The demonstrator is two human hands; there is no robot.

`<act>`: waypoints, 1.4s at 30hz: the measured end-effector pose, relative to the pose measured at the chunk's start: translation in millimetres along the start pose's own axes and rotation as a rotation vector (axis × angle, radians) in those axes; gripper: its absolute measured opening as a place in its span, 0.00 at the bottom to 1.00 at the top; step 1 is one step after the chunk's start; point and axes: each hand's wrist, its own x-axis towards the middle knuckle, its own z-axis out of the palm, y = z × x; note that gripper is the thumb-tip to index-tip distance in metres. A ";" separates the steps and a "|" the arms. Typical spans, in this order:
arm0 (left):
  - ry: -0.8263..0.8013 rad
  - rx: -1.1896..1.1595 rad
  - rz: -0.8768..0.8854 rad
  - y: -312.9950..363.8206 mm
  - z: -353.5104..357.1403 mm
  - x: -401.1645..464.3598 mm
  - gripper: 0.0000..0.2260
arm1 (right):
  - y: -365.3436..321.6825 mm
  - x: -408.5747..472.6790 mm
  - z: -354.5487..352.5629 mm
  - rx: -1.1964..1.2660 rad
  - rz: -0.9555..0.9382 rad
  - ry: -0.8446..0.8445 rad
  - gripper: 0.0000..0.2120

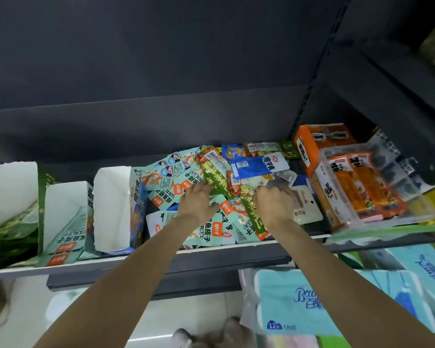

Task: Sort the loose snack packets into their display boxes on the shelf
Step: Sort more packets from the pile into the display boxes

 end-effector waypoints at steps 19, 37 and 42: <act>0.336 -0.842 0.198 -52.8 -110.1 -57.7 0.07 | -91.9 15.2 -87.4 1.443 -0.160 -0.168 0.10; 0.821 -0.474 0.039 -356.0 -243.0 -163.5 0.11 | -443.9 -39.3 -145.0 1.276 -0.409 0.125 0.08; 0.752 -0.470 0.014 -400.7 -247.2 -176.3 0.09 | -481.6 -45.3 -141.9 1.160 -0.426 0.059 0.08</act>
